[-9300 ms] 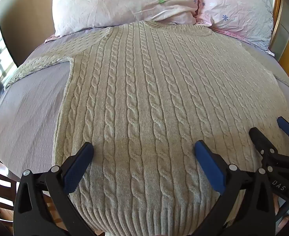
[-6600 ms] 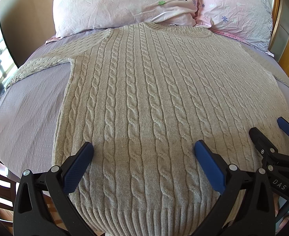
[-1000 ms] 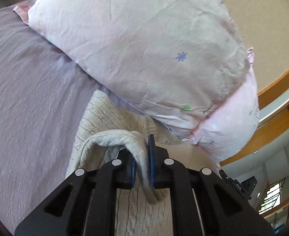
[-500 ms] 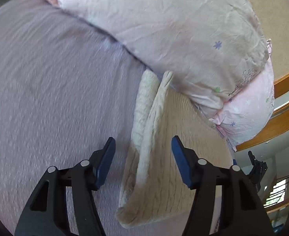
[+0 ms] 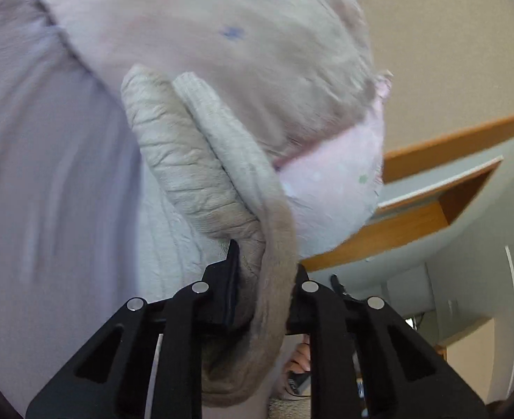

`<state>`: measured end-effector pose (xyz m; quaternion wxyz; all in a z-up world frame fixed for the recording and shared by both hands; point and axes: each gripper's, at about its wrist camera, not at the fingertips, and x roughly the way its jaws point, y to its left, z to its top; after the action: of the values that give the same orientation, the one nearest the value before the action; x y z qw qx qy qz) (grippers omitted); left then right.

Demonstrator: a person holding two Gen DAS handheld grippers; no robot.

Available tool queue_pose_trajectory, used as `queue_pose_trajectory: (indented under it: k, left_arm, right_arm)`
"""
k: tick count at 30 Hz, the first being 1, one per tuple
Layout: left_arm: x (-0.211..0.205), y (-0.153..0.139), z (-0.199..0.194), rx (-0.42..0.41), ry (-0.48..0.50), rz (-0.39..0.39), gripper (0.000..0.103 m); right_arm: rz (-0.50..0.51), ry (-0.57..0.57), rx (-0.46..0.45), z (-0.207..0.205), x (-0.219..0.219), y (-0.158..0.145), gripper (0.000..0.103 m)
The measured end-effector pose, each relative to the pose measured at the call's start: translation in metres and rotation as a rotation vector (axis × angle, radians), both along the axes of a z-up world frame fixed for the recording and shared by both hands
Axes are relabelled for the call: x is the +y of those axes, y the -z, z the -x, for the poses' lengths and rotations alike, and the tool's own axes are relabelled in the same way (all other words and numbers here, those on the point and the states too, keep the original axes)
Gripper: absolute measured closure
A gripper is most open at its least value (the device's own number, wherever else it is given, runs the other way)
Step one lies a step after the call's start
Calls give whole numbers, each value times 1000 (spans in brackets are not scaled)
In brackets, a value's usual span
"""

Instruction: Fold small clothes

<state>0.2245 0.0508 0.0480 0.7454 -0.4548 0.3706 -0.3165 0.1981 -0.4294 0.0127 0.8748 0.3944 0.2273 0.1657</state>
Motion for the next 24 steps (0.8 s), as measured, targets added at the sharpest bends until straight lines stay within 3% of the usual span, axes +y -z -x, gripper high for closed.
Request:
queue_pose_trajectory:
  k: [3,7,9,10,11,12,14,16,18,20,22,24]
  left_arm:
    - [-97,-14,-17,-64,188,27,86]
    - [-216,17,-45,66,447,93,85]
    - [-227,18,-47,65,473,162,83]
    - [-221,10,-43,20,464,149,65]
    - [-211,0,-40,-29,430,107,49]
    - [-194,-8,-34,-69,362,38,26]
    - [-164,-18,-30,-112,244,-141,25]
    - [-143,-19,-28,-97,148,-348,24]
    - [-130,-9,-29,-57,107,-468,23]
    - [-126,7,-33,9,111,-507,23]
    - [-127,22,-34,38,149,-495,23]
    - [-129,35,-33,56,178,-477,23]
  right_arm:
    - [60,47,-4,5,-6,-7,3]
    - [95,23,23,2,-22,-7,3]
    - [76,-18,51,0,-32,-1,2]
    - [54,-43,66,-1,-37,3,2]
    - [30,-67,87,-3,-41,8,2]
    - [13,-88,123,-7,-44,13,2]
    - [-1,-125,205,-13,-44,25,2]
    - [-13,-179,267,-20,-37,37,2]
    - [-5,-232,307,-27,-25,44,2]
    - [20,-254,320,-28,-18,50,2]
    - [32,-256,315,-29,-14,51,6]
    - [14,-266,300,-29,-12,55,20]
